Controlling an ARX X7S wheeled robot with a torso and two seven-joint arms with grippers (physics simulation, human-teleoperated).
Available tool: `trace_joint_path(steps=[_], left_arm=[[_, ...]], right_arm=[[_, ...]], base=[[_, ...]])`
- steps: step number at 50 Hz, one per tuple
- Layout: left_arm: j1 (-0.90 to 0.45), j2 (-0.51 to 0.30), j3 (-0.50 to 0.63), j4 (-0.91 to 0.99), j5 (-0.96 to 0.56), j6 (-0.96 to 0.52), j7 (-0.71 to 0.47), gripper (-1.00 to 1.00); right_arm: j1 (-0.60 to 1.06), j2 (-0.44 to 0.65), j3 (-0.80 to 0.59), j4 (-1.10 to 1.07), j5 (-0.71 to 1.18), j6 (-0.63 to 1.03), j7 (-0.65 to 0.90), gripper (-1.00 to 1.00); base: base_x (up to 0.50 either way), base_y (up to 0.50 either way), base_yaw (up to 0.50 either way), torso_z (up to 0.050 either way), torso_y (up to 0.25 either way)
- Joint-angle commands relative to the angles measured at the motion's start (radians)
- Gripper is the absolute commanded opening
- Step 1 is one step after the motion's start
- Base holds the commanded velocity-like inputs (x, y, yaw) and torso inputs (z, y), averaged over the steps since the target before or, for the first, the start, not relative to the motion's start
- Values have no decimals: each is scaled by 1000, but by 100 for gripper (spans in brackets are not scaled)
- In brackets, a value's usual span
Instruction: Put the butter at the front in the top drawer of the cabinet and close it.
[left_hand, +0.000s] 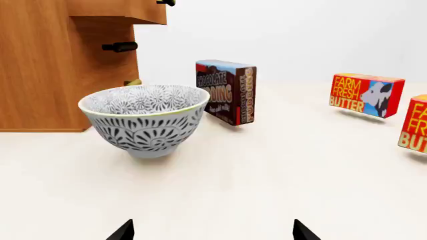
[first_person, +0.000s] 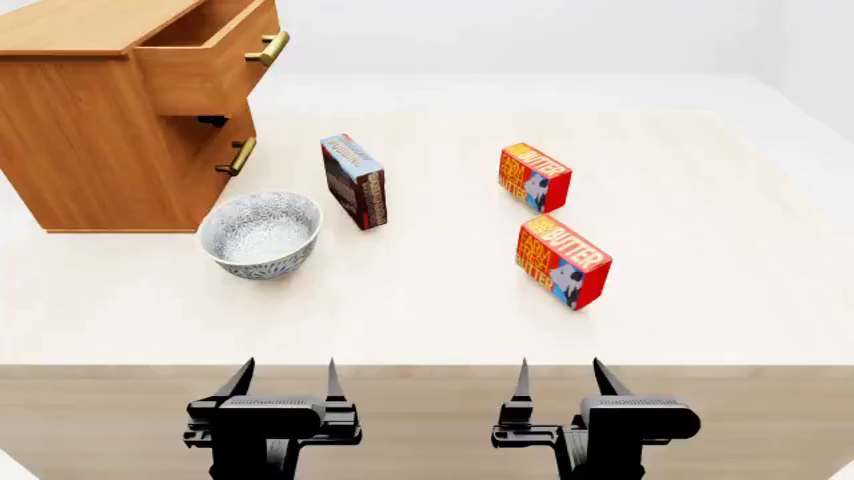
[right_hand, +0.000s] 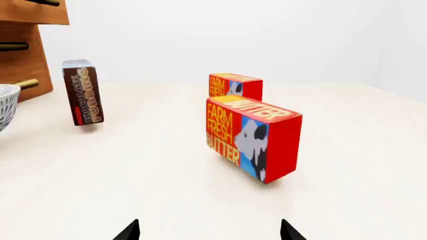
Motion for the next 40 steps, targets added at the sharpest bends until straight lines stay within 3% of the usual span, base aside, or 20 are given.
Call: trace_joint_path(steps=[1, 9, 24, 33, 40], left_arm=[[0, -16, 18, 1, -16, 1, -18, 100], [5, -41, 46, 8, -45, 13, -43, 100], [3, -68, 73, 27, -66, -24, -82, 100], [-11, -96, 76, 160, -120, -187, -78, 100], [-88, -133, 76, 323, -158, -399, -83, 100]], right_arm=[[0, 16, -20, 0, 17, 1, 19, 100], [1, 42, -49, -1, 48, 9, 42, 100], [2, 66, -80, -9, 71, 13, 73, 100], [34, 84, -78, -63, 95, 80, 92, 100], [122, 118, -68, -177, 119, 269, 108, 100]], base=[[0, 0, 0, 0, 0], [0, 0, 0, 4, 0], [0, 0, 0, 50, 0], [0, 0, 0, 50, 0], [0, 0, 0, 50, 0]])
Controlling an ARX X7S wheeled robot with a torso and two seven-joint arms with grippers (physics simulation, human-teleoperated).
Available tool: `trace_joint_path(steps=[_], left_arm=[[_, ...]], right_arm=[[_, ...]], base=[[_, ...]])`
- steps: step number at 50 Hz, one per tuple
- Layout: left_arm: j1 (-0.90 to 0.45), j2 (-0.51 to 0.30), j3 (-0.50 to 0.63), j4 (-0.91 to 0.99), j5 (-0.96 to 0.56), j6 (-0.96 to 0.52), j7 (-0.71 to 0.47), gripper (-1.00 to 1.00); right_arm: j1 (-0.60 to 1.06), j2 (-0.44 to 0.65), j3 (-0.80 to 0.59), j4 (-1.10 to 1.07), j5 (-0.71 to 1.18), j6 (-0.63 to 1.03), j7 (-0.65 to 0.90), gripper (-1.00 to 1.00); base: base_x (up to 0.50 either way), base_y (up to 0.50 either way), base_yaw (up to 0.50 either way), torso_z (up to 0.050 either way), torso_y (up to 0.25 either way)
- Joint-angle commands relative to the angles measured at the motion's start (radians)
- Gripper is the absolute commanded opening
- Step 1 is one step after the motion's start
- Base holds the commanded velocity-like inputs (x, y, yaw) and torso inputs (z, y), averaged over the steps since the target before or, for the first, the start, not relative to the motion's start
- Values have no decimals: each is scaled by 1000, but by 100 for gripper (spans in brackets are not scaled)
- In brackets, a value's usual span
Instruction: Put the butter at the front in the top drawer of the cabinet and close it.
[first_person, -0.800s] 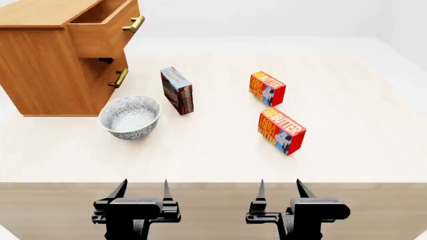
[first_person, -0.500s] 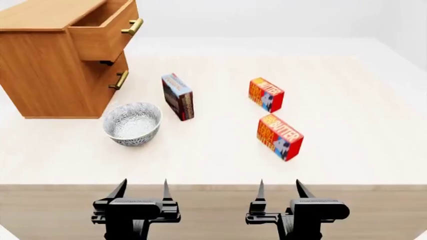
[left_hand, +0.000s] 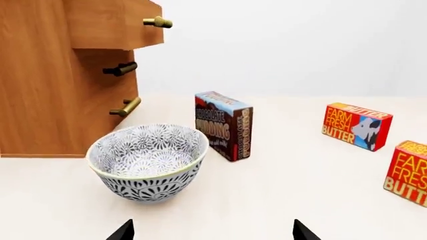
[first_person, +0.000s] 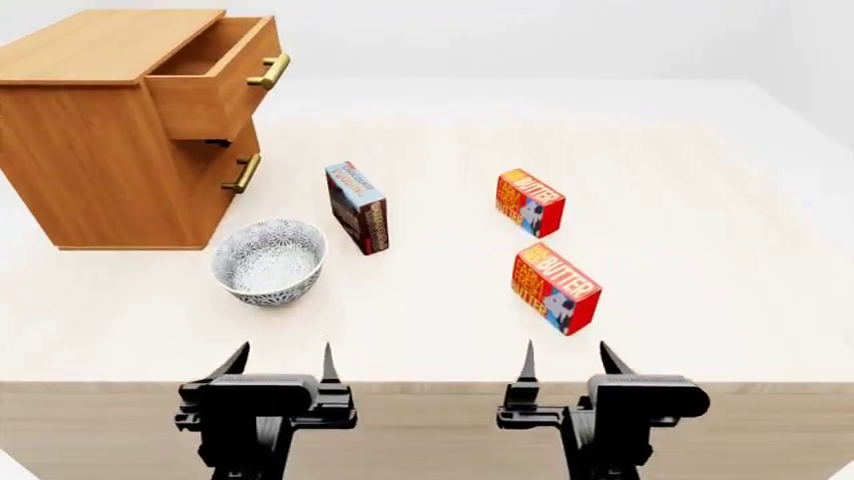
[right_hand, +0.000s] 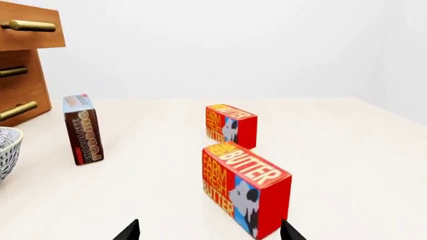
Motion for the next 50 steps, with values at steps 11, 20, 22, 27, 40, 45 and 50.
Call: trace_joint_path(steps=[11, 20, 22, 27, 40, 45, 50], left_arm=[[-275, -109, -23, 323, -121, -542, -3, 100], [-537, -132, -43, 289, -169, -731, 2, 100], [-590, -140, -36, 273, -173, -761, 7, 100], [-723, -157, -16, 204, -172, -815, 19, 100], [-1093, -156, 4, -72, -181, -921, 53, 100], [-1229, -145, 22, -202, -173, -921, 66, 100], [-1338, -138, 60, -314, -156, -900, 82, 100]], right_arm=[[274, 79, 38, -207, 93, 440, 29, 100], [522, 130, 47, -208, 114, 640, 31, 100], [573, 139, 45, -194, 117, 671, 28, 100], [692, 156, 41, -146, 121, 728, 20, 100], [989, 203, -20, 44, 104, 815, -23, 100], [1105, 217, -58, 152, 86, 824, -45, 100], [1219, 222, -84, 264, 72, 821, -64, 100]], base=[[0, 0, 0, 50, 0], [0, 0, 0, 50, 0], [0, 0, 0, 50, 0], [0, 0, 0, 50, 0], [0, 0, 0, 50, 0], [0, 0, 0, 28, 0], [0, 0, 0, 0, 0]])
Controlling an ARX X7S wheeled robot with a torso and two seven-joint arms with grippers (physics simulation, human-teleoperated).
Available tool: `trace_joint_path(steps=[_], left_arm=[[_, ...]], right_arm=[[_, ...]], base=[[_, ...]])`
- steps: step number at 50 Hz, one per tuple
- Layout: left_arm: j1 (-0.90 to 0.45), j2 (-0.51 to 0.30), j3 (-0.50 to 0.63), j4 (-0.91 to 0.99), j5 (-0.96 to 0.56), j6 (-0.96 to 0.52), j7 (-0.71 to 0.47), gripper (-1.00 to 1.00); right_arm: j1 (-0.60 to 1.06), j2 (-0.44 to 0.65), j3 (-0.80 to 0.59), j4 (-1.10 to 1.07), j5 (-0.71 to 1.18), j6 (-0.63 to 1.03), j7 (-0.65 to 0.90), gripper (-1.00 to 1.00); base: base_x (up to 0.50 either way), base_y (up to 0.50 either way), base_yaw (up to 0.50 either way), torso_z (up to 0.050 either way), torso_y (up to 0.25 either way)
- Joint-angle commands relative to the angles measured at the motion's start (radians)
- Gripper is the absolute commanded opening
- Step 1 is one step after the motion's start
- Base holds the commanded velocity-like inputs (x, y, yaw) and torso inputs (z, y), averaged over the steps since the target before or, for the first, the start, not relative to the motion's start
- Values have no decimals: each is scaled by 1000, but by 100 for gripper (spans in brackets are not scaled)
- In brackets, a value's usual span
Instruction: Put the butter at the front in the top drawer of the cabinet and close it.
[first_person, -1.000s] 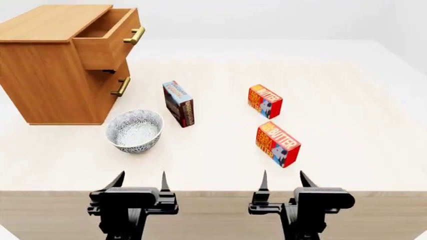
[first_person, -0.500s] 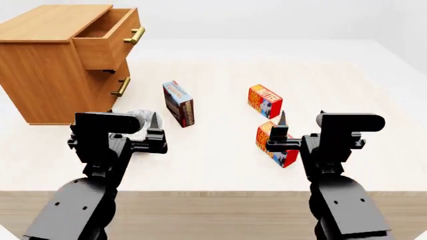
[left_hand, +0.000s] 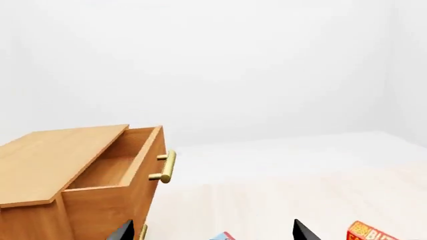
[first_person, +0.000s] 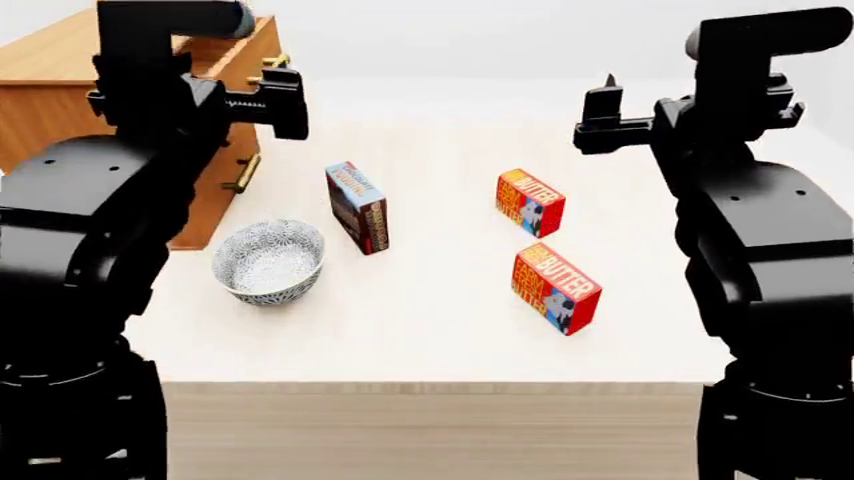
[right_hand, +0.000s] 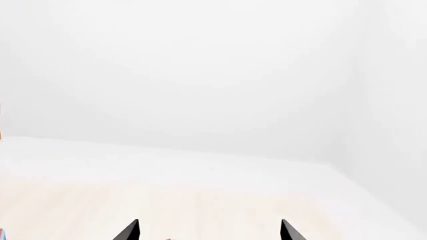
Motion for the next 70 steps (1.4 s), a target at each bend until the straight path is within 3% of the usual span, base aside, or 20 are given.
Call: trace_joint_path(steps=[1, 9, 17, 42, 70], left_arm=[[-283, 11, 51, -244, 17, -15, 30, 100], [-400, 26, 91, -402, 39, 39, 52, 100], [-423, 27, 116, -461, 49, 71, 64, 100], [-408, 14, 129, -429, 38, 49, 66, 100], [-418, 13, 137, -431, 29, 49, 62, 100]], right_arm=[[260, 25, -59, 212, -25, 37, -40, 100], [389, 24, -99, 360, -42, 20, -71, 100], [439, 14, -115, 439, -45, -10, -88, 100], [434, 12, -104, 462, -32, -15, -82, 100], [432, 9, -100, 465, -18, -6, -79, 100]], base=[[0, 0, 0, 0, 0], [0, 0, 0, 0, 0], [0, 0, 0, 0, 0], [7, 233, 0, 0, 0], [346, 0, 0, 0, 0]])
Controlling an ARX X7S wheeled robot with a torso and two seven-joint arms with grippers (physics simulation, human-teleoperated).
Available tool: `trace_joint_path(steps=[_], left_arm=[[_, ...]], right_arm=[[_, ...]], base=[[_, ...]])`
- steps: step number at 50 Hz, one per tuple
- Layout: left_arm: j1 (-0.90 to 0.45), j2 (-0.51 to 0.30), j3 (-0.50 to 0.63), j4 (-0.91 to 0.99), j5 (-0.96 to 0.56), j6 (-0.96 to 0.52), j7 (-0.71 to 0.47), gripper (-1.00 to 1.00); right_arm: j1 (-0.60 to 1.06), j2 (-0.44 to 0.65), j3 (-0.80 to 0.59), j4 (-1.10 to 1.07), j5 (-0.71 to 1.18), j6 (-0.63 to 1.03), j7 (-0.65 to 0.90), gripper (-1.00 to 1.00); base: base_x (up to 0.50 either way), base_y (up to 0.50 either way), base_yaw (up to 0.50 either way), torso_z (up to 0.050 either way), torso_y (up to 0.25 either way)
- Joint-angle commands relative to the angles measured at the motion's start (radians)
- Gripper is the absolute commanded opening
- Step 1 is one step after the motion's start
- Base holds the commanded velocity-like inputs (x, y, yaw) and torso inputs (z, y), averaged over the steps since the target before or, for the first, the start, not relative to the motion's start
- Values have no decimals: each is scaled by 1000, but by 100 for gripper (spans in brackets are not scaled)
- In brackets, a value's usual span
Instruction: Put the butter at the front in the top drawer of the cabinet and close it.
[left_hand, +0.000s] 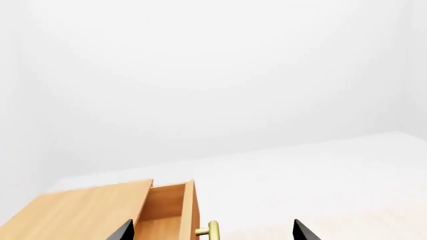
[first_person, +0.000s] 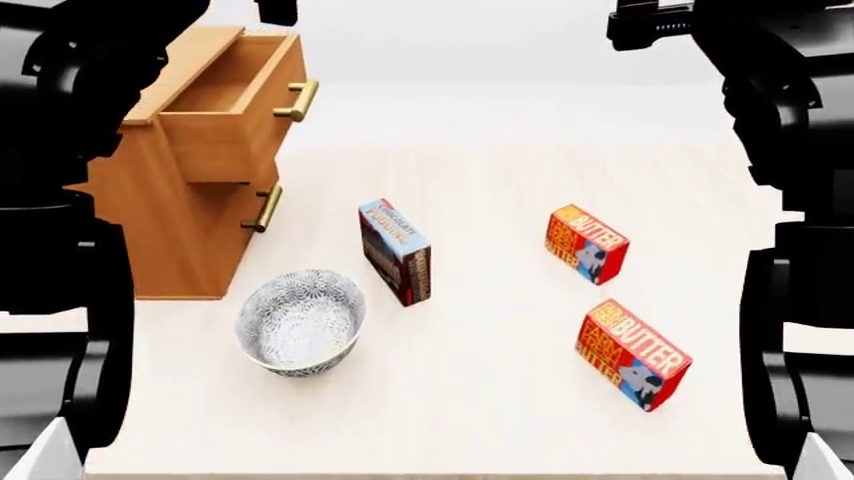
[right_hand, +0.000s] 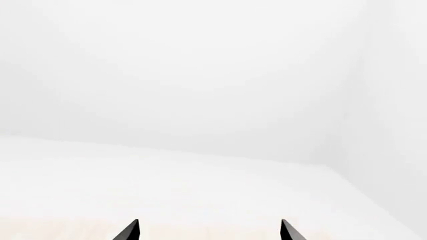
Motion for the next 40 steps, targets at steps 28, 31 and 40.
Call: trace_joint_path(steps=[28, 31, 40], left_arm=[[-21, 0, 6, -23, -12, 5, -6, 100], [-22, -1, 4, -26, -12, 5, -9, 100], [-22, -2, 3, -18, -18, -1, -12, 100]], right_arm=[[-3, 4, 4, 12, 15, 3, 2, 100], [-4, 3, 4, 16, 16, 1, 3, 100], [-9, 4, 7, 8, 23, 4, 3, 100]], base=[[355, 0, 0, 0, 1], [354, 0, 0, 0, 0], [235, 0, 0, 0, 1]])
